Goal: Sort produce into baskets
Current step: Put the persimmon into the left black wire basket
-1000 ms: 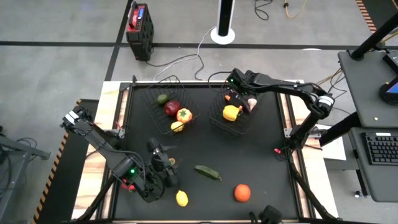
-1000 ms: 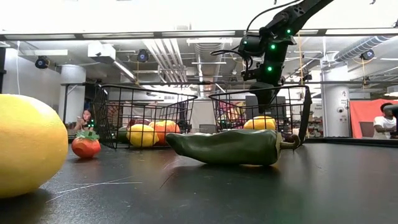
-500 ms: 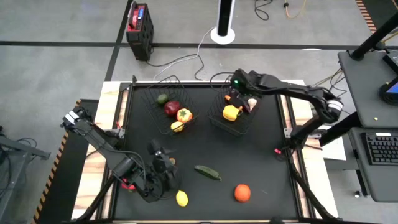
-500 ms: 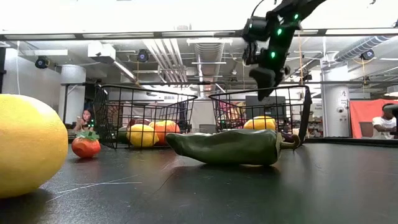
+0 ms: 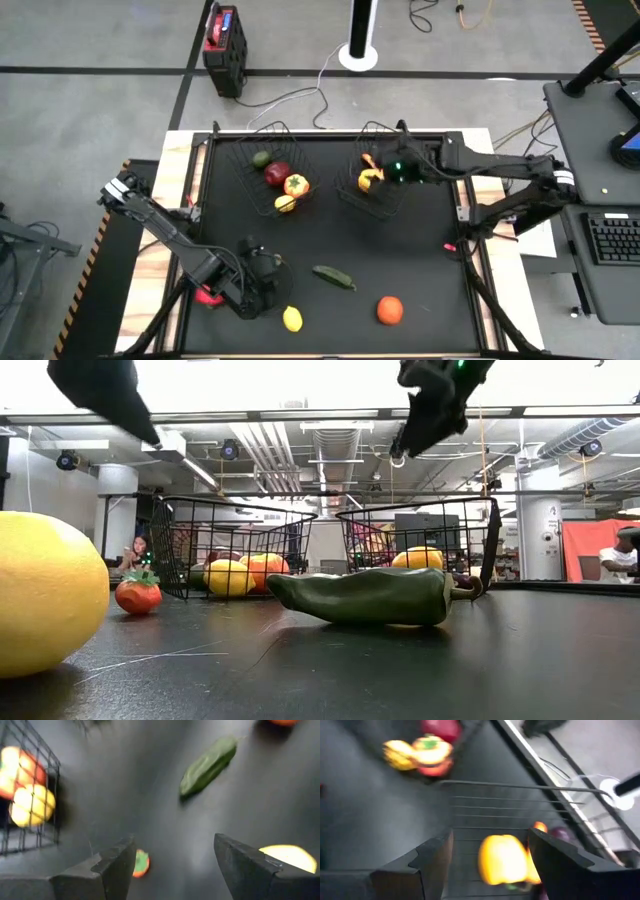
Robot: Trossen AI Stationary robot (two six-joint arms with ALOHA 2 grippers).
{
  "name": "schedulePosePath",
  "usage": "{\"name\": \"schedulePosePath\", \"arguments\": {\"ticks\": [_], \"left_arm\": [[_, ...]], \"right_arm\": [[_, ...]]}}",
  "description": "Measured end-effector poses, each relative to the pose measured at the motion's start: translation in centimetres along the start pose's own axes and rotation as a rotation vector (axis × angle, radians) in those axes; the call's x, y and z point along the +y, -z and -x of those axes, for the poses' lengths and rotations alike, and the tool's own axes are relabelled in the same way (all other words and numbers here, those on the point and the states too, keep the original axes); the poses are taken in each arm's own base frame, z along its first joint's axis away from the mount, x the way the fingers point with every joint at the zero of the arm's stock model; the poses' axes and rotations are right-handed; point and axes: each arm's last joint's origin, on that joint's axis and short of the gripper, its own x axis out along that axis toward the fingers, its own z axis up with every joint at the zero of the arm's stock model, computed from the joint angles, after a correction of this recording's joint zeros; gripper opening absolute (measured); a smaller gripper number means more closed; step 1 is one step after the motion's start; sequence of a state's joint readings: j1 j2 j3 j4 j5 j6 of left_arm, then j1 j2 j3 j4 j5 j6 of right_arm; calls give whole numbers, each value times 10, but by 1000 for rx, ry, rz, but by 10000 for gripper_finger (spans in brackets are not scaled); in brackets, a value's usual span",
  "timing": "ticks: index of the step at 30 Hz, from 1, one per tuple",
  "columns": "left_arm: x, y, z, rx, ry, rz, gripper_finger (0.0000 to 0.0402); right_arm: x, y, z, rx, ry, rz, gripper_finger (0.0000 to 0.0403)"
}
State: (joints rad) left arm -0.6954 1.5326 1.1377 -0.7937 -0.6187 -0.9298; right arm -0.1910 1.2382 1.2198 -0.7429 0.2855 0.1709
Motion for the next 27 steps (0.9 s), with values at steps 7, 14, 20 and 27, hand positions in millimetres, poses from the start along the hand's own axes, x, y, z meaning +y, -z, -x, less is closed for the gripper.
{"name": "schedulePosePath", "arguments": {"ticks": [7,14,20,27], "left_arm": [[8,18,-17,10,-47,-76,246],[18,43,-37,-4,-82,-96,246],[24,56,-49,-36,-89,-87,246],[29,71,-62,-68,-44,-44,246]], "right_arm": [[44,10,17,-33,-72,56,250],[73,20,28,-81,-24,99,251],[83,27,32,-89,-29,104,253],[85,37,25,-61,-20,93,254]]}}
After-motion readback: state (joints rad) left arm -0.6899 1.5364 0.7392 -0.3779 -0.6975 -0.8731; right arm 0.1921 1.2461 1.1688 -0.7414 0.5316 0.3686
